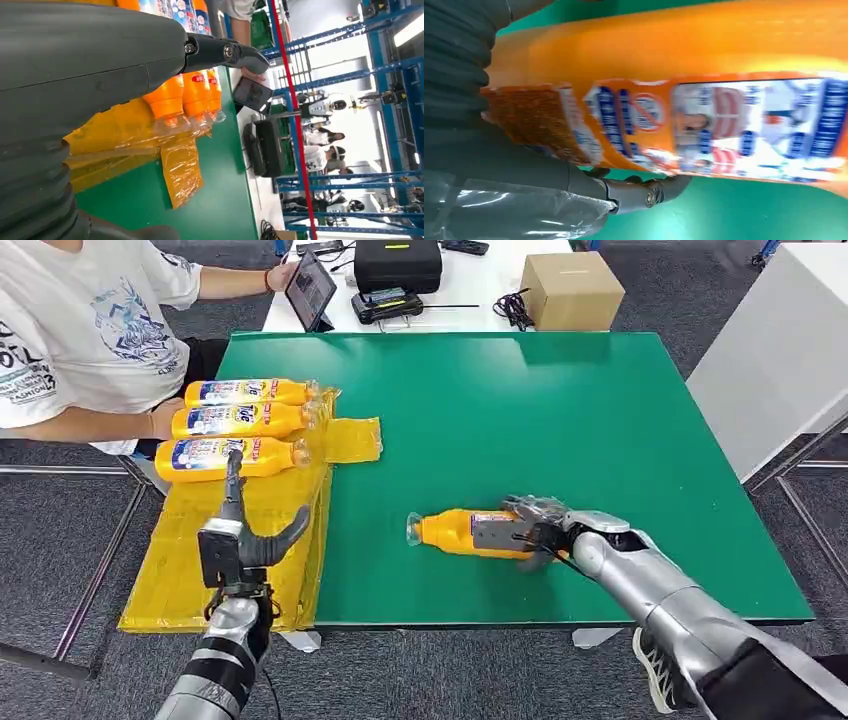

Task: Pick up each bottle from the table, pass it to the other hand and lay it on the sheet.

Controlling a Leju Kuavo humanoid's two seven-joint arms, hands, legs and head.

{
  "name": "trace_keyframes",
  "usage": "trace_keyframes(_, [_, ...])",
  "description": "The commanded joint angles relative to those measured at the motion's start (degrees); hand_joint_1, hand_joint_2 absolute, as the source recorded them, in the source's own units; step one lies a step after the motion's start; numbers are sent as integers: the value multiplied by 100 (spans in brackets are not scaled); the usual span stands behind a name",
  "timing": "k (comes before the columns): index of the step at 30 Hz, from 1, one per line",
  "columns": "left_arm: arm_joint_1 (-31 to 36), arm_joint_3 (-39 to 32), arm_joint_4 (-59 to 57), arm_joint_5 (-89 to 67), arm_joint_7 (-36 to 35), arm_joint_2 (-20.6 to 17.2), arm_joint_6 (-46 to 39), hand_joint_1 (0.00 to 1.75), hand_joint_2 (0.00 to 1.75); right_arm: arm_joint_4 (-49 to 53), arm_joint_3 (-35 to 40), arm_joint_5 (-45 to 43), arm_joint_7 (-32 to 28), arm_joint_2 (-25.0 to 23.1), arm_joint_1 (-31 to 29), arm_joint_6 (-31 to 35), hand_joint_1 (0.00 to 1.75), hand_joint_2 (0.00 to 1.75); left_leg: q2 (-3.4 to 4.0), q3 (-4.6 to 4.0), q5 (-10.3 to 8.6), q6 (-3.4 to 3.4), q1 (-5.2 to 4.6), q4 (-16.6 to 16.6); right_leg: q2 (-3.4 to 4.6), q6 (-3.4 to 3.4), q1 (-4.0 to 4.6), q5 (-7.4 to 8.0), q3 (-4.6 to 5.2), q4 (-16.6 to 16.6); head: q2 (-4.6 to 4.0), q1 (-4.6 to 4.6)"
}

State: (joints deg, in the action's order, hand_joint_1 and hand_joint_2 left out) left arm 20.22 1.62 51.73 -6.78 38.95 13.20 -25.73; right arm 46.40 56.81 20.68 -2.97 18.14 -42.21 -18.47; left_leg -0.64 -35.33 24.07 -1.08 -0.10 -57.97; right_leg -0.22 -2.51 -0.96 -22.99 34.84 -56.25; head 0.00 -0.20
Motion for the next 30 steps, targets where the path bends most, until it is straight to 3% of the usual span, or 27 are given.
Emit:
trace_keyframes(1, [329, -12, -630, 23, 105, 17, 73, 0, 175, -1138, 589, 231, -22, -703, -120, 326, 0, 175, 8, 25, 6, 7, 6, 6, 5, 9, 7, -2, -25, 10, 0, 0])
trace_keyframes(6, [331, -33, -637, -16, 105, 25, 82, 0, 175, -1364, 553, 365, -34, -868, -43, 489, 0, 175, 1, 29, 5, 6, 8, 6, -1, 8, 8, -4, -29, 11, 0, 2])
trace_keyframes(7, [332, -40, -637, -14, 105, 27, 79, 0, 175, -1369, 534, 366, -41, -868, -29, 512, 5, 175, 5, 38, 9, 8, 10, 7, 1, 11, 11, -6, -37, 12, 0, 2])
trace_keyframes(8, [324, -44, -648, -8, 105, 27, 106, 0, 175, -1380, 517, 390, -28, -886, 3, 560, 21, 175, 2, 30, 5, 6, 6, 7, -1, 9, 7, -4, -30, 11, 0, -2])
trace_keyframes(10, [317, -47, -643, -12, 105, 26, 107, 0, 175, -1388, 503, 413, -19, -894, 16, 592, 30, 175, 2, 42, 9, 9, 10, 7, -2, 12, 11, -8, -44, 13, 0, 0])
trace_keyframes(11, [310, -49, -640, -26, 105, 25, 109, 0, 175, -1393, 485, 456, -14, -903, 32, 632, 134, 175, 3, 40, 6, 7, 8, 8, -2, 9, 9, -5, -39, 12, 0, 2])
trace_keyframes(13, [290, -51, -624, -34, 105, 30, 136, 0, 175, -1348, 370, 462, -52, -926, 123, 756, 175, 175, 3, 44, 6, 8, 9, 6, -2, 11, 10, -5, -44, 11, 0, 2])
trace_keyframes(21, [167, -131, -402, -89, 46, 7, 251, 0, 175, -530, -568, 457, -224, -861, 700, 1464, 175, 175, 11, 66, 5, 6, 10, 7, 0, 11, 12, -1, -64, 15, 0, 2])
trace_keyframes(24, [-1, -225, -182, -111, -18, 4, 289, 0, 175, 637, -1756, 406, -481, -959, 1552, 2341, 175, 175, 9, 74, 5, 5, 11, 9, -3, 10, 12, -2, -73, 17, 0, 2])
trace_keyframes(26, [-213, -319, 122, -95, -125, 12, 379, 0, 175, 1933, -2791, 681, -695, -1330, 2391, 2956, 175, 175, 11, 84, 9, 8, 14, 14, 1, 13, 16, -5, -84, 21, 0, 2])
trace_keyframes(30, [-260, -332, 203, -128, -174, 17, 409, 0, 175, 2316, -2946, 885, -489, -1378, 2553, 2765, 175, 175, 21, 64, 15, 9, 9, 3, 10, 12, 16, -8, -61, 3, 0, 4])
